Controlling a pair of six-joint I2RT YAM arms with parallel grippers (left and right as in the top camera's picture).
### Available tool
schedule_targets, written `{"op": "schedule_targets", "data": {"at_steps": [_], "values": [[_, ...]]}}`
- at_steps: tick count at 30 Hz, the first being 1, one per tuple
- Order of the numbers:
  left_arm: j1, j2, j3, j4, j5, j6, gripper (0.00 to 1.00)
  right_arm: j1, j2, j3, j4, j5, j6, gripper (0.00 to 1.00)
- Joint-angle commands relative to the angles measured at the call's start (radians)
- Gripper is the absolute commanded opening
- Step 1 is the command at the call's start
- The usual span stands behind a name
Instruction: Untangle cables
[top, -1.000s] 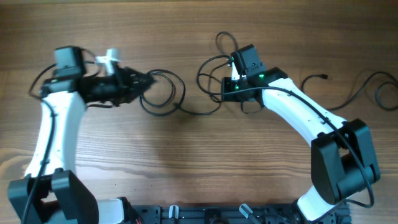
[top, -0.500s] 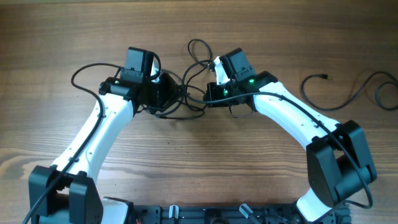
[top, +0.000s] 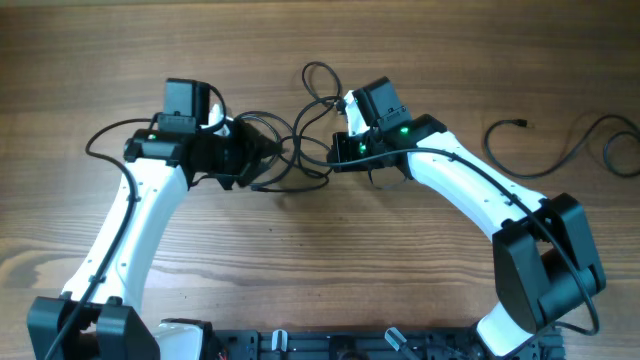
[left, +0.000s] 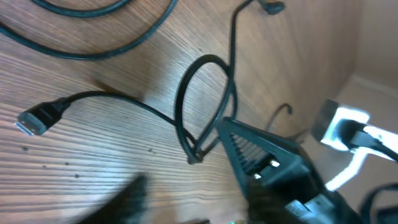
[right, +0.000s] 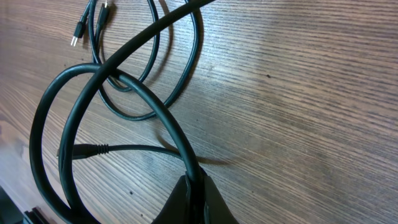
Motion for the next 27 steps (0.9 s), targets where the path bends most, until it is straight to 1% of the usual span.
{"op": "schedule_targets", "data": {"at_steps": [1,4,5,7,11,13,14,15,16,17,18,19,23,27], "values": [[-0.079,-0.002,-0.008,0.01,-0.161,-0.042,0.78,0.0,0.014,0.004,0.002,0.014,-0.018,0.04],[-0.149,0.016,-0.008,0.06,-0.177,-0.061,0.73,0.0,0.014,0.004,0.003,0.014,-0.018,0.04],[-0.154,0.017,-0.008,0.059,-0.177,-0.061,0.73,0.0,0.014,0.004,0.003,0.014,-0.018,0.04],[-0.164,0.033,-0.009,0.06,-0.177,-0.061,0.67,0.0,0.014,0.004,0.003,0.014,-0.019,0.04],[-0.182,0.098,-0.022,0.063,-0.191,-0.084,0.6,0.0,0.014,0.004,0.003,0.014,-0.019,0.04],[-0.169,0.105,-0.022,0.069,-0.185,-0.084,0.56,0.0,0.014,0.004,0.003,0.014,-0.021,0.04],[-0.151,0.105,-0.022,0.075,-0.153,-0.083,0.31,0.0,0.014,0.004,0.003,0.014,-0.021,0.04],[-0.132,0.105,-0.022,0.075,-0.142,-0.082,0.21,0.0,0.014,0.004,0.003,0.014,-0.021,0.04],[-0.117,0.105,-0.022,0.074,-0.142,-0.079,0.24,0.0,0.014,0.004,0.002,0.014,-0.02,0.04],[-0.116,0.105,-0.022,0.074,-0.142,-0.07,0.24,0.0,0.014,0.004,0.003,0.014,-0.018,0.04],[-0.117,0.105,-0.022,0.075,-0.142,-0.022,0.22,0.0,0.014,0.004,0.003,0.014,-0.018,0.04],[-0.117,0.105,-0.022,0.074,-0.142,-0.014,0.2,0.0,0.014,0.004,0.002,0.014,-0.018,0.04],[-0.118,0.106,-0.022,0.087,-0.151,0.001,0.04,0.0,0.014,0.004,0.007,0.014,-0.018,0.04],[-0.118,0.106,-0.022,0.086,-0.173,0.005,0.04,0.0,0.014,0.004,0.006,0.014,-0.018,0.04]]}}
